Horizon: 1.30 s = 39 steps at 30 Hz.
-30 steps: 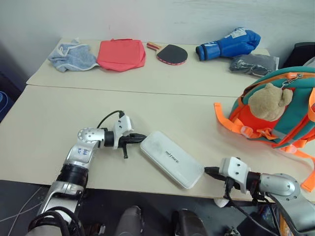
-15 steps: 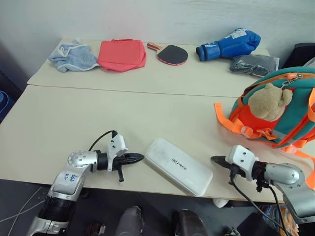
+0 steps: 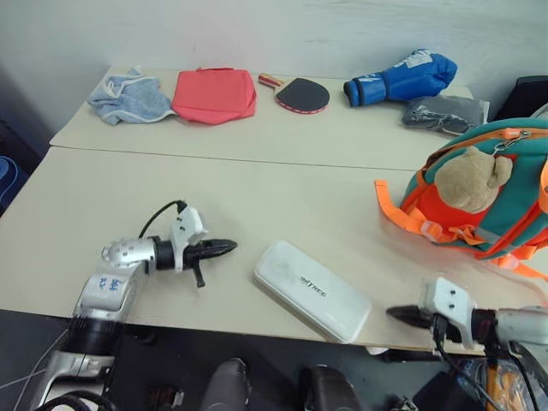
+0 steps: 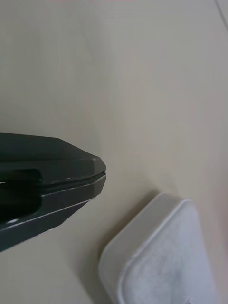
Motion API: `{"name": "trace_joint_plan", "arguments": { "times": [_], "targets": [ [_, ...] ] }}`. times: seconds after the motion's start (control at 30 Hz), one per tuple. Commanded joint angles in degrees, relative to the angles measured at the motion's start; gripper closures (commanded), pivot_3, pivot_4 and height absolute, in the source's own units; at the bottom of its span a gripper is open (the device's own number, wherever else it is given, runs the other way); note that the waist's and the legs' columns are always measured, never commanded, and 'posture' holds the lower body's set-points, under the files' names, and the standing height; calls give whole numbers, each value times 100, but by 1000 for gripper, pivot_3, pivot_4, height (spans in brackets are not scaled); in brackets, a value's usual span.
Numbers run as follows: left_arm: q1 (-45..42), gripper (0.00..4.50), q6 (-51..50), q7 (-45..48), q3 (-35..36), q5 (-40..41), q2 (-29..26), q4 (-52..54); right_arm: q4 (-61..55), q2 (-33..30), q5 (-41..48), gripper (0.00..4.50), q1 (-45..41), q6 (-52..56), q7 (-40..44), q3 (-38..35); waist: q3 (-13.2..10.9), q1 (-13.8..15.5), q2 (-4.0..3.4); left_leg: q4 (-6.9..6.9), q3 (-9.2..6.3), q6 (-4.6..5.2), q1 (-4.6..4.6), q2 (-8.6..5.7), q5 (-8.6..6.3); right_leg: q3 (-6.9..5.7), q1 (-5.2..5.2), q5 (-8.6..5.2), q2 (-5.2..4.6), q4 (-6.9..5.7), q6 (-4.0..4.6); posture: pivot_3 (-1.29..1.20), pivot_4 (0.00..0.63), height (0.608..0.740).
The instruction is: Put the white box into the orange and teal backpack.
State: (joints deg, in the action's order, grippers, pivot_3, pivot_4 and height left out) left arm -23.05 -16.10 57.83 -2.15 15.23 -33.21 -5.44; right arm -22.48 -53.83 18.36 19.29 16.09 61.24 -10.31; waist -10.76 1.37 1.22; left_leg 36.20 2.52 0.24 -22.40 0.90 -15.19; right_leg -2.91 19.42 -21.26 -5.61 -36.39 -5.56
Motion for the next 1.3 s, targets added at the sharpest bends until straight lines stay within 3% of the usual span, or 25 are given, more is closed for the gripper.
{"name": "trace_joint_plan", "arguments": {
  "times": [0.03,0.27,0.5,0.63,0.87,1.13,1.23,1.3],
  "targets": [
    [-294,4500,206,196,-330,-57,244,-163,-633,-12,371,4464,90,469,50,80,0,-13,-1,0,0,0,0,0,0,1,0,0,0,0,0,0,150,740],
    [-526,4500,363,342,-728,-256,440,-427,-1182,214,467,4464,-353,923,-294,561,0,-69,0,-3,3,-27,1,3,14,5,9,0,10,-5,0,0,150,740],
    [-378,4500,276,383,-631,-90,469,-220,-895,383,274,4464,-933,775,-469,634,0,-52,0,0,3,-26,-1,1,14,6,9,0,6,-4,0,0,150,740],
    [-149,4500,125,357,-478,-31,358,53,-596,393,94,4464,-1208,598,-455,703,0,-68,0,-1,3,-27,-1,1,14,6,9,0,7,-1,0,0,150,740],
    [942,4500,-896,-35,91,481,34,1536,277,489,-412,4464,-1880,121,-629,810,-1,-147,-1,-5,1,-27,-1,4,14,8,9,0,5,0,0,0,150,740],
    [1385,4500,-1526,-632,612,682,-74,1711,596,394,-531,4464,-1789,-8,-677,471,-1,-137,-2,-5,-3,-22,-1,2,11,6,7,0,1,-2,0,0,150,740],
    [1325,3915,-2753,-697,1236,1379,-307,1396,606,252,-406,4500,-1324,-104,-543,-42,-1,-133,-2,-9,-5,-20,-2,2,10,3,9,0,2,-1,0,0,150,740],
    [1073,3371,-4116,-657,1511,1960,-616,1091,551,187,-277,4500,-1033,-164,-345,-235,-2,-142,-2,-9,-5,-18,-2,2,9,2,8,0,2,-1,0,0,150,740]
  ]
}}
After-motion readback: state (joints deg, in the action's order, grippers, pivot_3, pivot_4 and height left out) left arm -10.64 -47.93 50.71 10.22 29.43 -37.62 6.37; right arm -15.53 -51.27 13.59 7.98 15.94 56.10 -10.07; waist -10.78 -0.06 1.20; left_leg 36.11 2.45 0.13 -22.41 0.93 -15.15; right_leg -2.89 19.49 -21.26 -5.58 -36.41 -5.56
